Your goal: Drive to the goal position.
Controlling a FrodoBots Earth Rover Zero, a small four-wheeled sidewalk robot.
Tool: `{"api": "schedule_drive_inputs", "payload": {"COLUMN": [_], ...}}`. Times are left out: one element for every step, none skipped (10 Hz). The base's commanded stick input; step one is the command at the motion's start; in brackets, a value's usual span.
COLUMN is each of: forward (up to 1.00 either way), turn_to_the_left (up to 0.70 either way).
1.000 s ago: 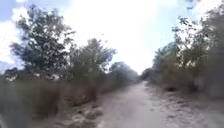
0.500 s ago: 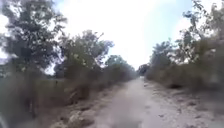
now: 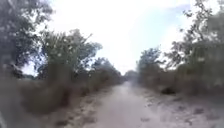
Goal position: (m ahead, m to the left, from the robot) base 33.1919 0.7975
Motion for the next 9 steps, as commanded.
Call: {"api": "schedule_drive_inputs", "payload": {"forward": [0.85,0.85,0.85,0.85,0.85,0.85,0.85,0.85,0.85], "turn_to_the_left": [0.00,0.00,0.00,0.00,0.00,0.00,0.00,0.00,0.00]}}
